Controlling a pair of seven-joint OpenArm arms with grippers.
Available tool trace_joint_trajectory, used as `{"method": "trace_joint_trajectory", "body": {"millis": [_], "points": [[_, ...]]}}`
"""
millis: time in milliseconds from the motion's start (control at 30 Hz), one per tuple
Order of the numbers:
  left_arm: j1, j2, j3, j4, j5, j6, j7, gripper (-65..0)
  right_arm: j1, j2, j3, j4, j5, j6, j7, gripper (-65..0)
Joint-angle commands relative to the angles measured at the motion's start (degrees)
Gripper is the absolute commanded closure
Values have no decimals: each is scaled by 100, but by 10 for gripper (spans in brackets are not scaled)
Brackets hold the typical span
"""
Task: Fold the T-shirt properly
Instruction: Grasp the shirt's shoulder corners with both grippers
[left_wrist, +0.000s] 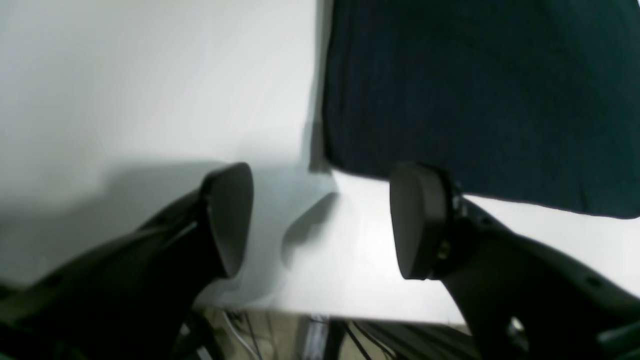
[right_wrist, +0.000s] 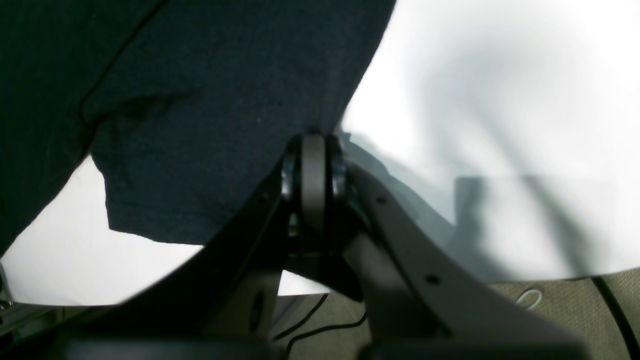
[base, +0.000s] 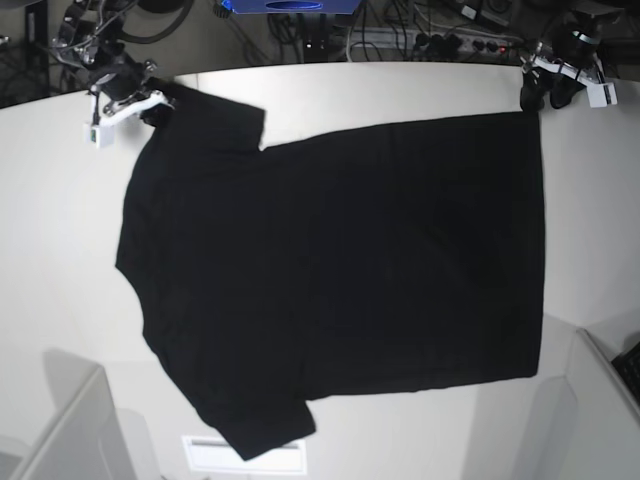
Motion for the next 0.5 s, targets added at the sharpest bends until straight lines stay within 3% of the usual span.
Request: {"method": "trace_joint_trajectory", "body": {"millis": [0,300,467], "points": [[-46,0,9,37,166,-49,73,-416,-78,-1,-22,0,-201,-53,-319,0],[-486,457,-140,11,826,-49,91,-416,-87,-1,5,18,-201,-45,-258,0],[-573,510,-140,11,878,201,91,-416,-113,-1,-13,27,-209,-45,-258,0]]}}
